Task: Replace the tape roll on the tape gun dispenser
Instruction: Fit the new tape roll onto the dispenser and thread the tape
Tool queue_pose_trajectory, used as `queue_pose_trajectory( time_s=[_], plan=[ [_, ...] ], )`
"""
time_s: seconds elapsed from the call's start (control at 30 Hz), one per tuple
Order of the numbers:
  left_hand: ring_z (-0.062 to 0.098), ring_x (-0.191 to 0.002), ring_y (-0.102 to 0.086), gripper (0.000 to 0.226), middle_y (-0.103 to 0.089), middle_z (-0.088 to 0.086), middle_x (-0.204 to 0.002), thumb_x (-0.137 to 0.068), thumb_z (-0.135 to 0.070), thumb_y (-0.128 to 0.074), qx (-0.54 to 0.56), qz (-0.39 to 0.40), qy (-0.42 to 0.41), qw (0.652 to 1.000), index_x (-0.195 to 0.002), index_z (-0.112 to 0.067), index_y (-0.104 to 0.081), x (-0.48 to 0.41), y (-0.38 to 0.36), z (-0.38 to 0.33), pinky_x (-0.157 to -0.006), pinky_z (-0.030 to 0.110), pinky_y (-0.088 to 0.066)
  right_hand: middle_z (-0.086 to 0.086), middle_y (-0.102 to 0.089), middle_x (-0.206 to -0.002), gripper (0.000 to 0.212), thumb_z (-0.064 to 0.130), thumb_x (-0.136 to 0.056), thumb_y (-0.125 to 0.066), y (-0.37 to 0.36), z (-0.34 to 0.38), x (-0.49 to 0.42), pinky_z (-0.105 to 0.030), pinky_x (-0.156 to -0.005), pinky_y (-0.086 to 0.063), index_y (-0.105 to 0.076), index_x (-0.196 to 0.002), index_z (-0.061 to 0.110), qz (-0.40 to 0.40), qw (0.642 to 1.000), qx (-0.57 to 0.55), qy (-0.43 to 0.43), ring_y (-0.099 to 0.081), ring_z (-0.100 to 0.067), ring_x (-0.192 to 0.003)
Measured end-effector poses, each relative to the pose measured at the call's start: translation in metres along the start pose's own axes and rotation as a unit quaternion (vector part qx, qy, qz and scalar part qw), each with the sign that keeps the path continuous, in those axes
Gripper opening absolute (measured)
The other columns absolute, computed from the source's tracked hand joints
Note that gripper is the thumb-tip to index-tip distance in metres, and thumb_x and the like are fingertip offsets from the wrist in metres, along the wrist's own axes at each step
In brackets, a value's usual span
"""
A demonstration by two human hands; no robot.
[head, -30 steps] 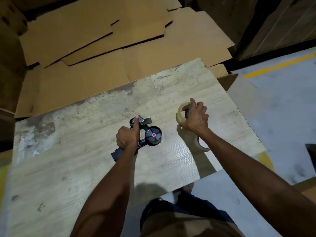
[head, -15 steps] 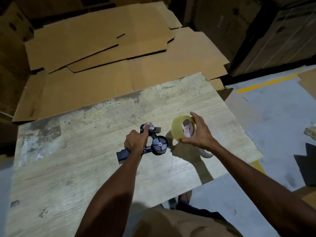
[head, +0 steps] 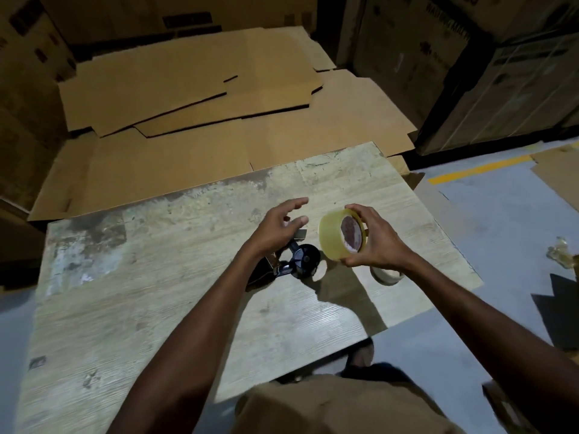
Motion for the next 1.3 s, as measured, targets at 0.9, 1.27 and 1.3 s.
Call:
queue_pose_trajectory(
  time_s=[0.9,1.27,1.3],
  plan=[
    [0.003,-0.091,-0.063,0.013,-0.071,0.002,-0.103,-0.103,-0.015,-0.065,-0.030,-0.062,-0.014,0.998,-0.102,-0.007,-0.075,0.008,0.019,0.031,-0.076,0.012,-0.045,-0.002,-0.044,-0.142,0.122,0.048,-0.049,-0.094,-0.009,0.010,-0.029,-0.031,-0.099,-0.042,-0.034,-0.154,0.027,0.124,0.986,0.104,0.044,-0.047,-0.021,-0.127],
    [0.012,-0.091,-0.063,0.056,-0.065,-0.009,-0.099,-0.092,-0.077,-0.044,-0.142,-0.242,0.169,0.945,-0.103,-0.029,-0.071,0.049,0.033,0.141,-0.086,0.042,-0.051,-0.006,-0.041,-0.145,0.126,0.039,-0.053,-0.096,-0.068,0.007,-0.029,-0.035,-0.103,-0.048,-0.029,-0.158,0.019,0.130,0.983,0.129,0.012,-0.048,-0.025,-0.128],
    [0.014,-0.091,-0.062,0.058,-0.065,-0.008,-0.099,-0.092,-0.077,-0.042,-0.149,-0.243,0.181,0.941,-0.104,-0.028,-0.071,0.051,0.031,0.143,-0.084,0.040,-0.049,-0.005,-0.041,-0.145,0.126,0.042,-0.053,-0.095,-0.071,0.007,-0.029,-0.036,-0.104,-0.048,-0.029,-0.158,0.020,0.128,0.983,0.127,0.007,-0.048,-0.024,-0.129]
  ],
)
Point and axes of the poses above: each hand's wrist, its own x-axis away from the middle knuckle, its own y-axis out of the back of the hand, z = x × y, the point moved 7 cm from there along -x, towards the middle knuckle
